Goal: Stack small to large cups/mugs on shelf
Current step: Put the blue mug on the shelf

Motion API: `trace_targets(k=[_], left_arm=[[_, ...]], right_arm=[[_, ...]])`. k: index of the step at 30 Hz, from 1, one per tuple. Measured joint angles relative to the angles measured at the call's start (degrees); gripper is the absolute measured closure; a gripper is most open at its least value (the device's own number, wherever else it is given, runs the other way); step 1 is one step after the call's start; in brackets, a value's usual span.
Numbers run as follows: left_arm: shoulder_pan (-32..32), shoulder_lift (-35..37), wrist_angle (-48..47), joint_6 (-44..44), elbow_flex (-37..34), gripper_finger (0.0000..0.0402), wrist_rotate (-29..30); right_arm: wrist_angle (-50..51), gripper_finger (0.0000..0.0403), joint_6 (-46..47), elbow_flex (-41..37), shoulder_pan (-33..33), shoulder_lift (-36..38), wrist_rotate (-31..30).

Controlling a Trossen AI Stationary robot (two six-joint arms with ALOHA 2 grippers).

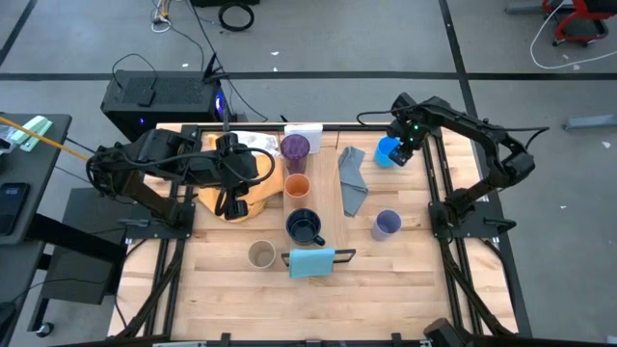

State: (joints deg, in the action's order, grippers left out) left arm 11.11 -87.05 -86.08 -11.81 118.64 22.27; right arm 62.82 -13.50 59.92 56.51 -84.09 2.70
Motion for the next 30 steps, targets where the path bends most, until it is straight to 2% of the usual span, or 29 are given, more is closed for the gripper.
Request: trace_targets(k=[22,26,30], left_arm=[[0.0,0.0,-1.3,-1.5,0.0,0.0312,0.0],[0.0,0.0,-1.3,-1.5,0.0,0.0314,0.0],[0.0,0.0,-1.3,-1.5,0.0,0.0309,0.0]], right_arm=[[-4.5,0.0254,0.0,0.0,0.0,-6.3,-0.7],[-4.5,0.0287,0.0,0.0,0.0,-6.2,-1.6],[-4.7,0.0354,-0.2,0.0,0.0,-6.2,-1.7]])
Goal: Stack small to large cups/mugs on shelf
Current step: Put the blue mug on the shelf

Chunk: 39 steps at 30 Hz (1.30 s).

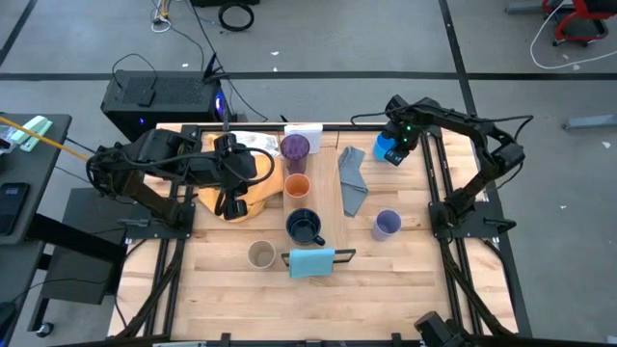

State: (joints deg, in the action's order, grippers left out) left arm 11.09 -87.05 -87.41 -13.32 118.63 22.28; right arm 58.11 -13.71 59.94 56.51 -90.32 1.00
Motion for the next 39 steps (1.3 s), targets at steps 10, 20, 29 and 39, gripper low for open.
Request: trace_targets(k=[10,20,29,39], left_arm=[[0.0,0.0,0.0,0.0,0.0,0.0316,0.0],[0.0,0.0,-0.8,0.4,0.0,0.0308,0.0],[0.0,0.0,-0.8,0.5,0.0,0.0310,0.0],[0.0,0.0,-0.2,1.8,0.0,0.0310,0.6]], right_arm=[[0.0,0.0359,0.1,0.0,0.0,0.2,-1.5],[3.7,0.0359,3.0,0.2,-1.5,8.1,0.7],[13.0,0.0359,11.2,3.8,-15.8,19.6,9.3],[23.0,0.0359,20.2,28.4,-37.2,10.8,9.6]])
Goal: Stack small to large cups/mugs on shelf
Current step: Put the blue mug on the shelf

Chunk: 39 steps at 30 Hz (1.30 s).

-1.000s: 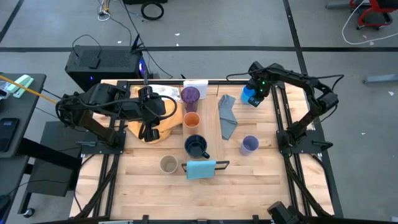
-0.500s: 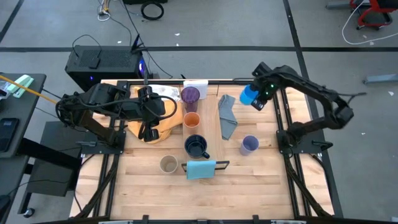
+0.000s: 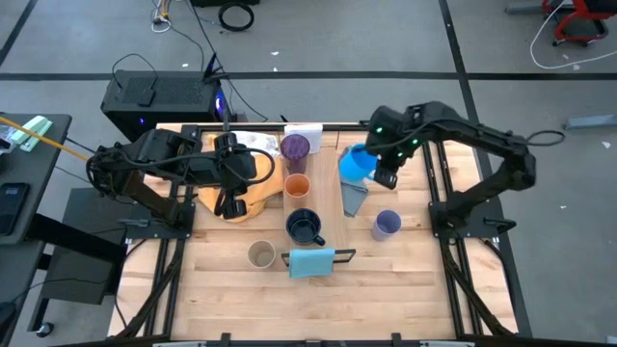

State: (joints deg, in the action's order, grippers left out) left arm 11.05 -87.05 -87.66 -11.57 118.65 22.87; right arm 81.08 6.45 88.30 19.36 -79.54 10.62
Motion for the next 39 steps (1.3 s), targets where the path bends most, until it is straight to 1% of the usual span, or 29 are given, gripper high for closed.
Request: trace_targets(k=[3,7,11,15,25,33,39], left_arm=[[0.0,0.0,0.0,-0.2,0.0,0.0308,0.0],[0.0,0.0,0.0,-0.2,0.0,0.0312,0.0],[0.0,0.0,-0.1,0.2,0.0,0.0316,0.0],[0.0,0.0,-0.1,0.2,0.0,0.0315,0.0],[0.0,0.0,-0.7,0.4,0.0,0.0307,0.0],[0.0,0.2,-0.8,0.4,0.0,0.0311,0.0],[0.0,0.2,-1.1,0.4,0.0,0.0306,0.0]], right_arm=[[3.5,0.0359,0.8,3.3,-4.4,-4.2,-0.7],[3.8,0.0359,2.3,3.2,-10.0,-7.9,-0.6],[1.8,0.0359,3.0,3.1,-14.7,-11.9,-0.7],[-0.2,0.0359,3.9,3.1,-17.5,-14.8,-0.7],[-1.7,0.0359,2.8,3.1,-20.6,-20.1,-0.3],[-6.6,0.0359,5.0,0.3,-20.7,-20.4,0.6],[-7.3,0.0359,6.5,-3.2,-21.1,-19.2,1.2]])
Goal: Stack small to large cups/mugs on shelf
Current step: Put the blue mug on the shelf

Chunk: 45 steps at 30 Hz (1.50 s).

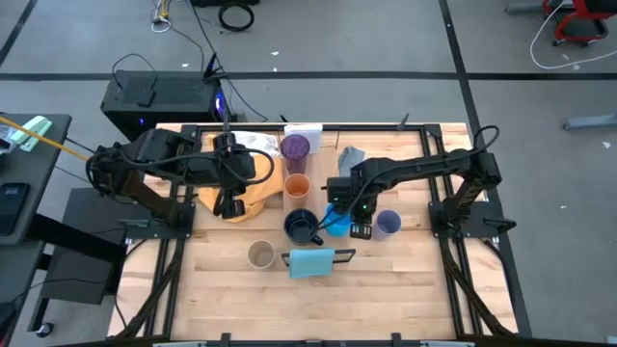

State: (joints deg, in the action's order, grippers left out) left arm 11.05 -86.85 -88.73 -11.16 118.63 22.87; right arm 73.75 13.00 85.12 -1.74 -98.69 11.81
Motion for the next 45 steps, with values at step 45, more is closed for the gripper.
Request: trace_targets(k=[45], left_arm=[[0.0,0.0,-0.1,-0.2,0.0,0.0314,0.0]], right_arm=[[-9.5,0.0359,0.5,-5.7,-3.2,0.0,1.8]])
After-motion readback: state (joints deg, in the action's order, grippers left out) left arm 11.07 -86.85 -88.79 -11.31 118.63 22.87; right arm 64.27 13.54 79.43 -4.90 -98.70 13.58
